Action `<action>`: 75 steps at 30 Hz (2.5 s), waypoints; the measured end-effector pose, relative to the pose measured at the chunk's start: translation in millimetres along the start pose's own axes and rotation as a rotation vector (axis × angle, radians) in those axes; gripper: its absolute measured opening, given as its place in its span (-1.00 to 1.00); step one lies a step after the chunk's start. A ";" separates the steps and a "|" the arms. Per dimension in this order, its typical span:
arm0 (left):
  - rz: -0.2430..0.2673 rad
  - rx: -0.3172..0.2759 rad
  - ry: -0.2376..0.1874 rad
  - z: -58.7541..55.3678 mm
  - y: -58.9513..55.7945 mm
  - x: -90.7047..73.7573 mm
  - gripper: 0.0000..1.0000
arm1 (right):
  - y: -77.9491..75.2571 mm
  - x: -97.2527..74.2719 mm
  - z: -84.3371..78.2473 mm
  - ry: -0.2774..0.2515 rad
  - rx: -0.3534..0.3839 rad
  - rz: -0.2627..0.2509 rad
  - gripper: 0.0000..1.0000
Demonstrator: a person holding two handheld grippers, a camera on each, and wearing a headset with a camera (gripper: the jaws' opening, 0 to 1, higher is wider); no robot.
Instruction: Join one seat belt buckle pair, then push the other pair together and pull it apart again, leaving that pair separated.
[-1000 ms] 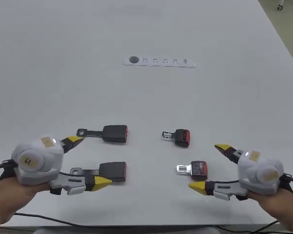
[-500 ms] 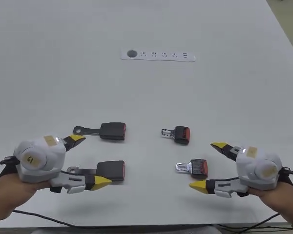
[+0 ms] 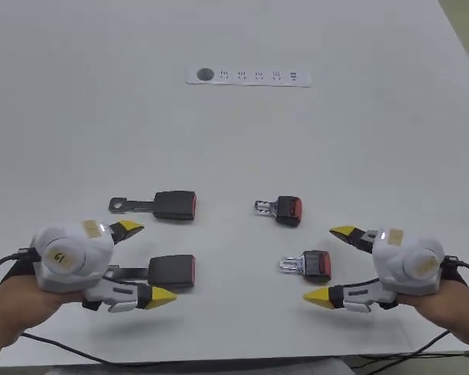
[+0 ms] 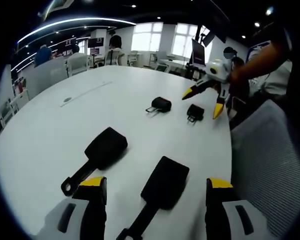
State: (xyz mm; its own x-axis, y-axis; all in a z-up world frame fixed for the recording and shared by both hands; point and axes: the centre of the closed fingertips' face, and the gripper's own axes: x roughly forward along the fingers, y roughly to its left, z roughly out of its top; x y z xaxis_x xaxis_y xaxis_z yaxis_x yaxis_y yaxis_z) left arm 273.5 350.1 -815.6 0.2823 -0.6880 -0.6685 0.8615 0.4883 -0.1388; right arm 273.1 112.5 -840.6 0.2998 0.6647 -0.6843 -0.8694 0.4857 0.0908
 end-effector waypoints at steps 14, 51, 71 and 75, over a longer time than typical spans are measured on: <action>-0.062 0.040 0.057 -20.4 2.5 18.6 0.52 | -0.9 10.6 -10.7 0.055 -0.034 0.073 0.55; -0.166 0.286 0.144 -25.9 -4.3 21.1 -0.30 | 1.1 11.8 -18.3 0.150 -0.201 0.173 -0.26; -0.204 0.383 0.181 -32.0 1.1 25.9 -0.32 | 0.6 10.5 -18.1 0.150 -0.228 0.201 -0.31; -0.205 0.385 0.184 -32.4 0.9 27.1 -0.31 | 0.9 10.2 -18.2 0.148 -0.235 0.201 -0.30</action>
State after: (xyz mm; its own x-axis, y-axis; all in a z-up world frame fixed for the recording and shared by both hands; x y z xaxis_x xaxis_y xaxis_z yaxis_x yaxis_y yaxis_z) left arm 268.3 349.3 -857.5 0.0410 -0.6263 -0.7785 0.9952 0.0945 -0.0236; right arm 268.2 109.3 -860.6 0.0677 0.6357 -0.7690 -0.9772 0.1978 0.0775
